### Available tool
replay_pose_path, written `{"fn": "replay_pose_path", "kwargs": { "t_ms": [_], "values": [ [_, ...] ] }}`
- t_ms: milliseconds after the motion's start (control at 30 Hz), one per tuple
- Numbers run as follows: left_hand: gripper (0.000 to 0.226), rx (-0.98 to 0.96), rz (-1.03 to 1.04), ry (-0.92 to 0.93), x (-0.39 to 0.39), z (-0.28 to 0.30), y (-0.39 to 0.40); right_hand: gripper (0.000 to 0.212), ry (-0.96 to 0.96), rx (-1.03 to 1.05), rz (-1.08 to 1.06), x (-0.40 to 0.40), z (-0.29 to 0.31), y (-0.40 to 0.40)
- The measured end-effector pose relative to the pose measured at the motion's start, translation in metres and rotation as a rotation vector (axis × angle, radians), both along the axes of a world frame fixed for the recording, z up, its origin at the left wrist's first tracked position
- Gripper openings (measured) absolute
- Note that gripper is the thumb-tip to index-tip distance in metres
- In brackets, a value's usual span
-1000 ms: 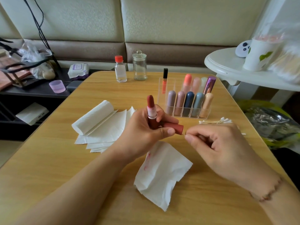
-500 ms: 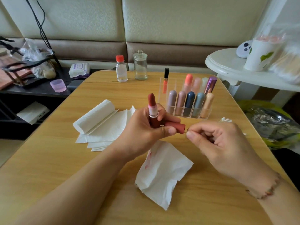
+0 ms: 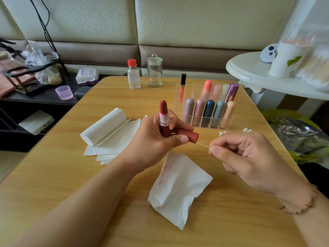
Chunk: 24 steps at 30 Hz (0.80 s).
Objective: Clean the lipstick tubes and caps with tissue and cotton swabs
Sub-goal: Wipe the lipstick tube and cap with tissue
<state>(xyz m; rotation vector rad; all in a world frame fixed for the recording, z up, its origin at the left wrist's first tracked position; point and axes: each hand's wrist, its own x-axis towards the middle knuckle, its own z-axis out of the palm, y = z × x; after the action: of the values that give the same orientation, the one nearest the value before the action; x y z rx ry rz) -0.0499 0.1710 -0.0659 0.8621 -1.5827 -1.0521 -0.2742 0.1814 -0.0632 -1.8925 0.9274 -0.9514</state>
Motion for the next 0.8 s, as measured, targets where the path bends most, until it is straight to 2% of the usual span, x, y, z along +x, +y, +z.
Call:
{"fn": "replay_pose_path", "kwargs": {
  "t_ms": [133,233,333,433,533,633,700,800],
  "values": [
    [0.038,0.017,0.002,0.003,-0.0001,-0.0011,0.0004,0.023,0.140,-0.055,-0.132,-0.0027,-0.0015,-0.0035],
    [0.036,0.025,-0.010,-0.018,-0.0017,-0.0022,-0.0003,0.026,0.075,-0.154,-0.215,-0.0005,-0.0032,-0.0016],
    [0.035,0.004,-0.015,-0.011,-0.0006,-0.0030,-0.0013,0.023,-0.045,-0.097,-0.091,0.0018,-0.0021,0.0022],
    [0.033,0.001,-0.016,0.037,0.0002,-0.0036,-0.0006,0.019,-0.014,0.026,0.025,-0.0005,0.0012,0.0022],
    [0.033,0.013,-0.017,0.054,-0.0001,-0.0040,0.0004,0.021,0.092,0.033,-0.051,-0.0040,0.0030,-0.0019],
    [0.034,0.045,-0.019,0.044,-0.0010,-0.0037,-0.0001,0.022,0.142,-0.081,-0.189,-0.0055,0.0020,-0.0024],
    [0.034,0.029,0.008,-0.016,-0.0015,-0.0037,-0.0006,0.022,0.127,-0.158,-0.225,-0.0042,0.0020,-0.0013],
    [0.033,-0.001,0.047,-0.054,-0.0007,-0.0045,-0.0022,0.022,0.027,-0.177,-0.165,-0.0027,0.0014,0.0007]
  ]
}}
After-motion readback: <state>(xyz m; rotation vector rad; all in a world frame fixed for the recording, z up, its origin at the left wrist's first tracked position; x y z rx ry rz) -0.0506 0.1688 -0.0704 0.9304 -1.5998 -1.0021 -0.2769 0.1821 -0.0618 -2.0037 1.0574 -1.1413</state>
